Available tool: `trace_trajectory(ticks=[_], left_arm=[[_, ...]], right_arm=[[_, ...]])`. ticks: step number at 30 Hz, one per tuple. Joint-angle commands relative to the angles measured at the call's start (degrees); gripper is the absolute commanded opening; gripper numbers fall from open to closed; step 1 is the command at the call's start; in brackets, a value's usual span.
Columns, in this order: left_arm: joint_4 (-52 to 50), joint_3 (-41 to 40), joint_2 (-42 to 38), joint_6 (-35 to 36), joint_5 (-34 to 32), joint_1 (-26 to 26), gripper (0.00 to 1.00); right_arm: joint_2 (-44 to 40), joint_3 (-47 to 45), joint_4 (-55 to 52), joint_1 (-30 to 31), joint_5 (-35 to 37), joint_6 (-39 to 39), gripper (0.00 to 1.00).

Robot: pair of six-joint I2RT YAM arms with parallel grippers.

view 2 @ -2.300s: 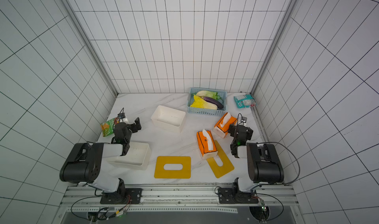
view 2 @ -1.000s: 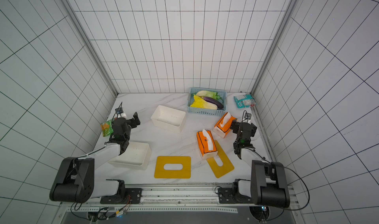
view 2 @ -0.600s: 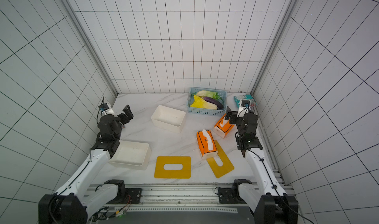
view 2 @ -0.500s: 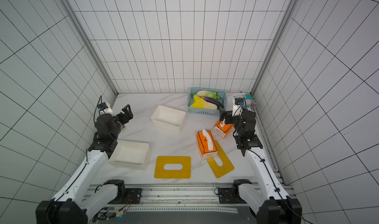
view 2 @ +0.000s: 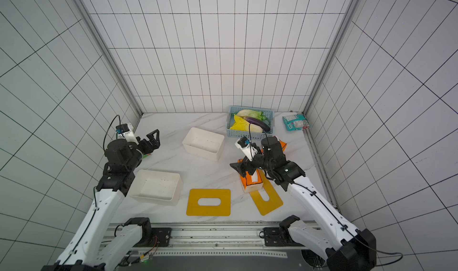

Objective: Put the tissue paper into the tissue box
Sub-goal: Pick up the paper towel from the center of the board.

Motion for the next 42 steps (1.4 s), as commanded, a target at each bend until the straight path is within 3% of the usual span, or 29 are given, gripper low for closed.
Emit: trace_trajectory(ticks=[1,8,14,18,29,37,42], left_arm=[[-3.25,0.93,0.96,1.68,2.97,0.18,0.98],[-3.81,1.85,1.14,0.97,8.11,0.24,0.99],[-2.73,1.86,3.20,-2.84,10.85,0.32,0.98],[-2.82,2.23,5.44,-4.33,13.62,0.24,0.99],[-5.37,8.34,13.73,-4.63,15.86,-2.02,0.98],[-6.38,8.71,15.81,-3.45,14.70,-1.92,0.98],[-5.46,7.89,14.99,-5.39,17.34,-0.88,0.98]], right_arm=[[3.33,4.66,-5.25,0.86,9.53,3.40,0.94],[7.66,8.06,-16.33,1.21,29.43,22.47,0.99],[7.07,4.87,-21.10,1.08,34.48,32.49,0.99],[7.91,2.55,-21.06,0.54,33.70,35.09,0.99],[15.40,2.17,-20.98,0.24,21.65,35.97,0.99],[20.50,3.49,-24.14,0.24,24.47,35.83,0.99],[20.20,5.16,-25.63,0.28,28.74,35.81,0.99]])
